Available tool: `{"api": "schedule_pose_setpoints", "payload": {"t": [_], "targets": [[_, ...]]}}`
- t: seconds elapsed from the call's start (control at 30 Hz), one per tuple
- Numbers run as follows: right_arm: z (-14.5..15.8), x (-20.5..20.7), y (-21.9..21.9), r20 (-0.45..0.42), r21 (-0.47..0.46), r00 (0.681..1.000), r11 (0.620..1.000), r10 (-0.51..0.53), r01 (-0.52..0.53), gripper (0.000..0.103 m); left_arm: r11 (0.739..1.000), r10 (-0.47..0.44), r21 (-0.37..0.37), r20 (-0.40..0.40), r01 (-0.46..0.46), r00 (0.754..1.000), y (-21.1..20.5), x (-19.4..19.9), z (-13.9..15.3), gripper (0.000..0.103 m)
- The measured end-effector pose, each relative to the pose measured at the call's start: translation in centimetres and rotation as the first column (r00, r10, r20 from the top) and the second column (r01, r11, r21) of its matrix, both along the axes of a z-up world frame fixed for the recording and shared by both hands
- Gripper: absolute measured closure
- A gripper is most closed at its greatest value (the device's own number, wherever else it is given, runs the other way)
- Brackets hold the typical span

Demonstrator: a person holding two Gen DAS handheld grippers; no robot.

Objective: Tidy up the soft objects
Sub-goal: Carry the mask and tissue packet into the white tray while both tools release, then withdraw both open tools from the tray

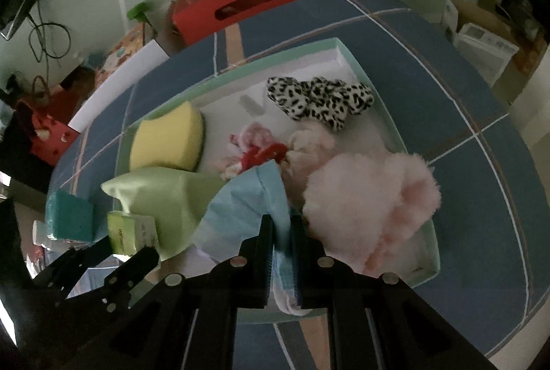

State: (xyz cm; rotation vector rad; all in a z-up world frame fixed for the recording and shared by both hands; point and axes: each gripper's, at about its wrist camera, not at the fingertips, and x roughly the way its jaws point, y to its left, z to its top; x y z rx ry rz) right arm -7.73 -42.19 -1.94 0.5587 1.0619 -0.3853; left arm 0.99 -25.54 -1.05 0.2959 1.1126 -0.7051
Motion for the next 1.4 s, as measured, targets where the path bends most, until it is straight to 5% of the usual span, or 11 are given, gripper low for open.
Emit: {"api": "schedule_pose_setpoints", "payload": {"t": [0.43, 0.53, 0.83, 0.97, 1.13, 1.4], "targets": [[-0.1, 0.2, 0.9, -0.035, -0.069, 0.999, 0.998, -0.009, 0.006, 0.09, 0.998, -0.048, 0.052, 0.026, 0.047, 0.999, -1.3, -1.2, -0.7, 0.037], [0.3, 0.1, 0.9, -0.034, -0.08, 0.999, 0.997, -0.02, 0.017, 0.089, 0.997, -0.062, 0.043, 0.026, 0.061, 0.998, -1.4, -1.4, -0.3, 0.023], [2.4, -0.5, 1.6, -0.028, -0.142, 0.999, 0.989, -0.031, 0.027, 0.077, 0.999, -0.043, 0.008, 0.03, 0.043, 0.999, 0.1, -1.4, 1.5, 0.018], [3.3, -0.7, 2.3, -0.026, -0.183, 0.999, 0.983, -0.036, 0.031, 0.046, 0.999, -0.034, -0.004, 0.044, 0.034, 0.998, 0.8, -1.4, 2.1, 0.017], [3.4, -0.4, 2.7, -0.044, -0.213, 0.999, 0.977, -0.03, 0.02, 0.035, 1.0, -0.018, -0.017, 0.031, 0.019, 0.999, 1.3, -1.2, 2.4, 0.017], [3.2, -0.5, 2.8, -0.045, -0.24, 0.997, 0.969, -0.065, 0.052, 0.0, 0.999, 0.041, -0.006, 0.061, -0.04, 0.997, 2.4, -0.3, 2.8, 0.017]]}}
